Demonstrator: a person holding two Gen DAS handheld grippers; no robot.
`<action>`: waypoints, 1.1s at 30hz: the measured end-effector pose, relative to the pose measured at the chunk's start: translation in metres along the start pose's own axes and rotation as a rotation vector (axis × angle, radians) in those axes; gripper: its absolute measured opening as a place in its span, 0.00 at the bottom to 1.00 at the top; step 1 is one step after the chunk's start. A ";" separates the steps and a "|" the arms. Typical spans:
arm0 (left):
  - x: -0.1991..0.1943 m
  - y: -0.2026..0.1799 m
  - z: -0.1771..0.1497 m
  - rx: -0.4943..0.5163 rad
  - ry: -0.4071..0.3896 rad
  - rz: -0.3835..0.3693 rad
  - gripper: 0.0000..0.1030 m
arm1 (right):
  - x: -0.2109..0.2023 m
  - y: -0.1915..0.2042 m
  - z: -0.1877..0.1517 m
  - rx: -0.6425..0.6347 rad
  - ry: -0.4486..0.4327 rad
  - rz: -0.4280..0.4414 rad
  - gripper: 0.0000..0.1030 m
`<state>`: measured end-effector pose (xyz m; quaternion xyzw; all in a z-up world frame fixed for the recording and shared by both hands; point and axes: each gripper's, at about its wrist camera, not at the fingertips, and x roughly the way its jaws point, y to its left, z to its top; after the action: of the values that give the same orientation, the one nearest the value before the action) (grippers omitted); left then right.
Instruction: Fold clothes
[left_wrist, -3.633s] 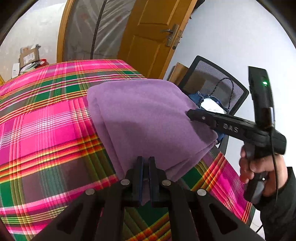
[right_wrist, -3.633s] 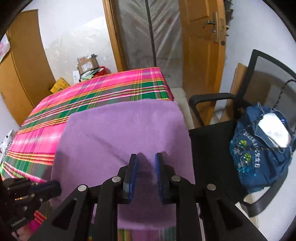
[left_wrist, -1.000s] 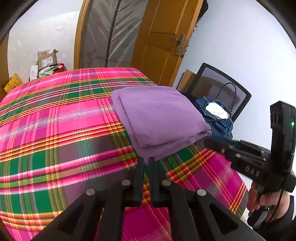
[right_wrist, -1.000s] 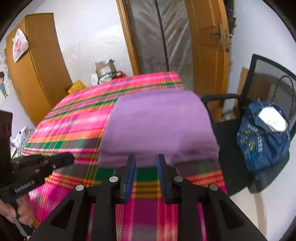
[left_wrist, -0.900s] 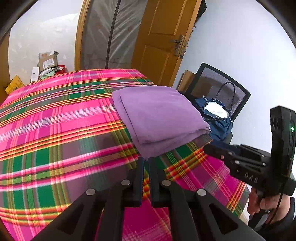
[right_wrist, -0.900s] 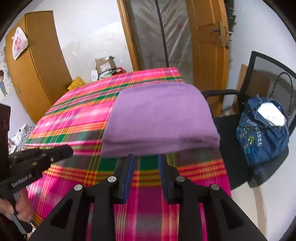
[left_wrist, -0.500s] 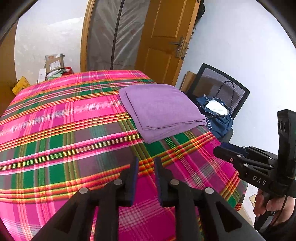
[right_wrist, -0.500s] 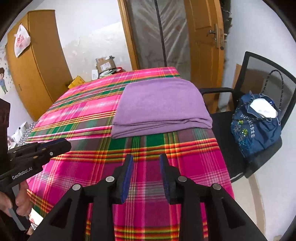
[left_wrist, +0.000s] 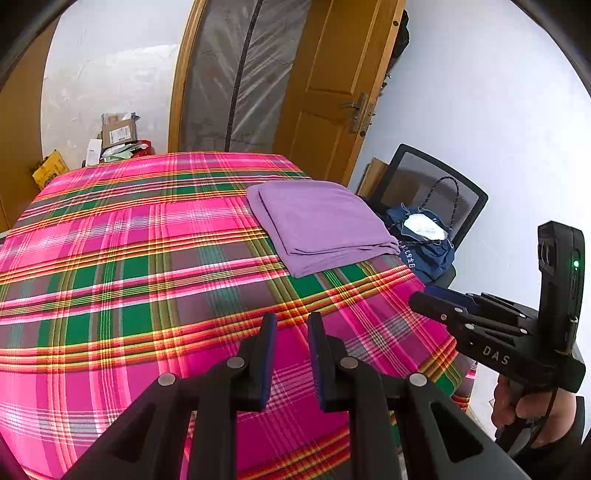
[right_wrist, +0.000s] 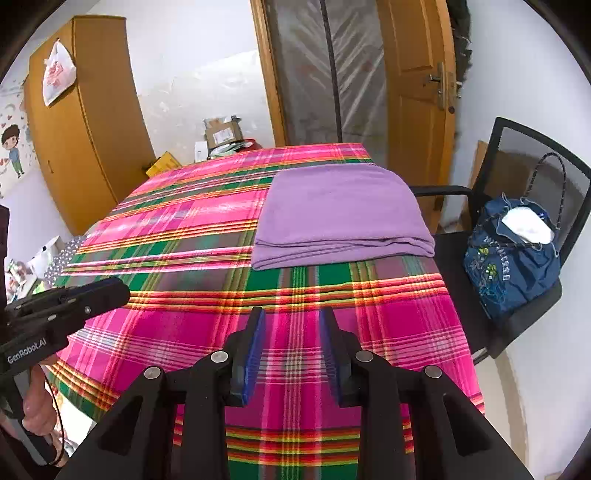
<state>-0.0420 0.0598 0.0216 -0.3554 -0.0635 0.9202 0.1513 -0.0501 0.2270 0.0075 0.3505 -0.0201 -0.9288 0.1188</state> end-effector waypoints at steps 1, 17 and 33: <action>-0.001 0.000 -0.001 0.002 0.000 -0.001 0.17 | -0.001 0.001 0.000 -0.003 -0.002 -0.001 0.30; -0.010 -0.006 -0.011 0.044 -0.018 0.008 0.17 | 0.007 0.009 -0.002 -0.014 0.014 -0.011 0.30; -0.003 -0.005 -0.014 0.046 -0.004 0.010 0.17 | 0.014 0.006 -0.003 -0.024 0.015 -0.027 0.30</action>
<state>-0.0293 0.0636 0.0143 -0.3501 -0.0409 0.9230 0.1545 -0.0576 0.2177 -0.0030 0.3561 -0.0033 -0.9279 0.1104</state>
